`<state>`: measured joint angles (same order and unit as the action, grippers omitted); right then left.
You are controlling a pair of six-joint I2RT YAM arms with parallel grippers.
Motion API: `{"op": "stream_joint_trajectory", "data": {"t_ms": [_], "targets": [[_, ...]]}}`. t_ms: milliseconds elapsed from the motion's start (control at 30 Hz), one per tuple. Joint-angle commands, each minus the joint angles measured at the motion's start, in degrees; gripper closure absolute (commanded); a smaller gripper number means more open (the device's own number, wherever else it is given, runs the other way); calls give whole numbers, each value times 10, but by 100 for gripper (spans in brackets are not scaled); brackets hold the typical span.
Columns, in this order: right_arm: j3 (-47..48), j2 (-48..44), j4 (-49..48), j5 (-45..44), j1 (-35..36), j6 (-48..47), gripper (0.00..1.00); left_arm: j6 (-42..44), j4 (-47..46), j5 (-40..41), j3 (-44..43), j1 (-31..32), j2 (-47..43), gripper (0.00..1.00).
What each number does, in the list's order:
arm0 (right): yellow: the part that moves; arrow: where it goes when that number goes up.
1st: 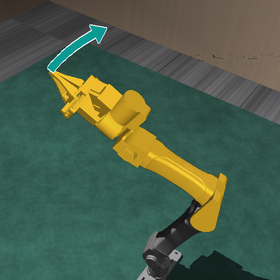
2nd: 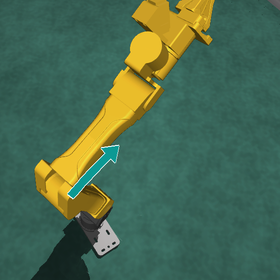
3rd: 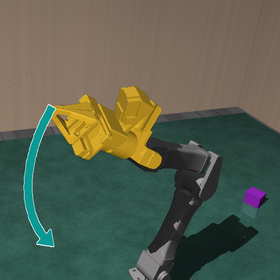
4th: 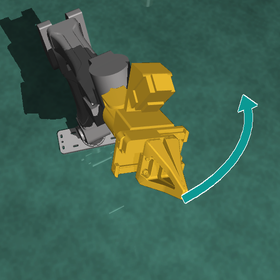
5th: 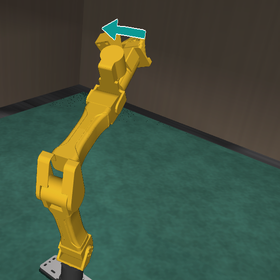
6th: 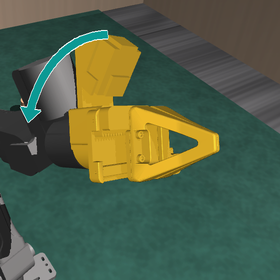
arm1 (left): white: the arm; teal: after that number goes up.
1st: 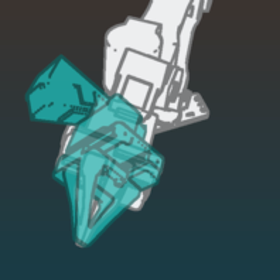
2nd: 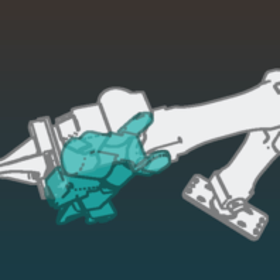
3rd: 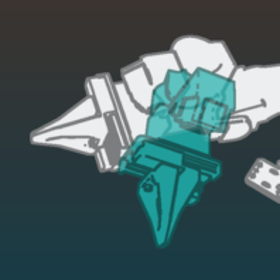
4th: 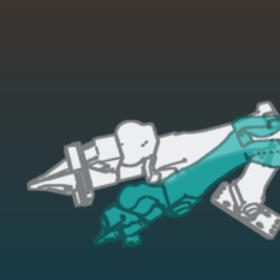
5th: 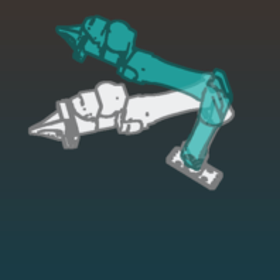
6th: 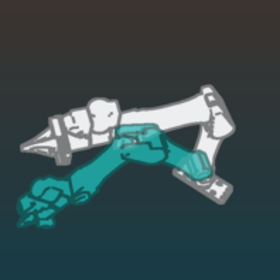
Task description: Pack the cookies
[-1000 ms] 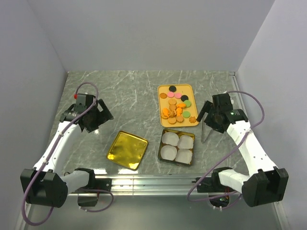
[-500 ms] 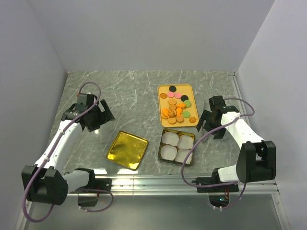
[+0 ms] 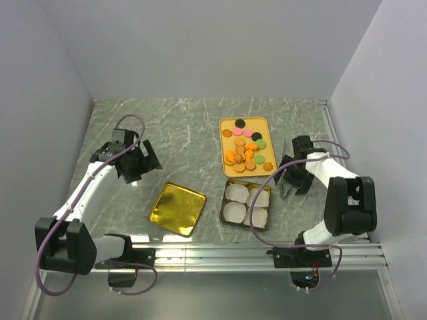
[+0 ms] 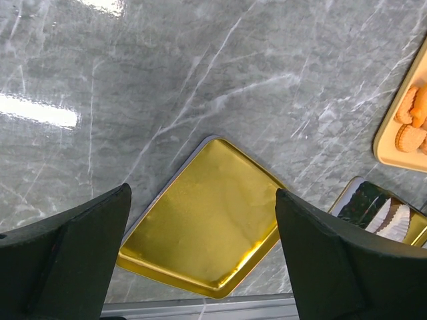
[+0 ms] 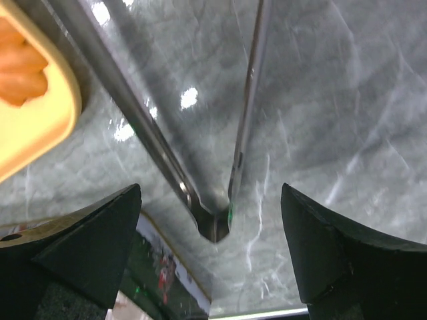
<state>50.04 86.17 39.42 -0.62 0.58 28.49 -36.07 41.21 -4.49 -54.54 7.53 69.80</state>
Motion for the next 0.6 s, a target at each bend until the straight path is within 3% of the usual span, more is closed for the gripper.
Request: {"op": "stream_joint_trajectory", "data": {"t_ms": [0, 567], "targets": [[22, 22, -34, -2, -3, -4, 9, 13, -13, -10, -12, -1, 7, 5], [98, 143, -51, -25, -33, -14, 17, 16, 3, 4, -14, -1, 6, 7]]}}
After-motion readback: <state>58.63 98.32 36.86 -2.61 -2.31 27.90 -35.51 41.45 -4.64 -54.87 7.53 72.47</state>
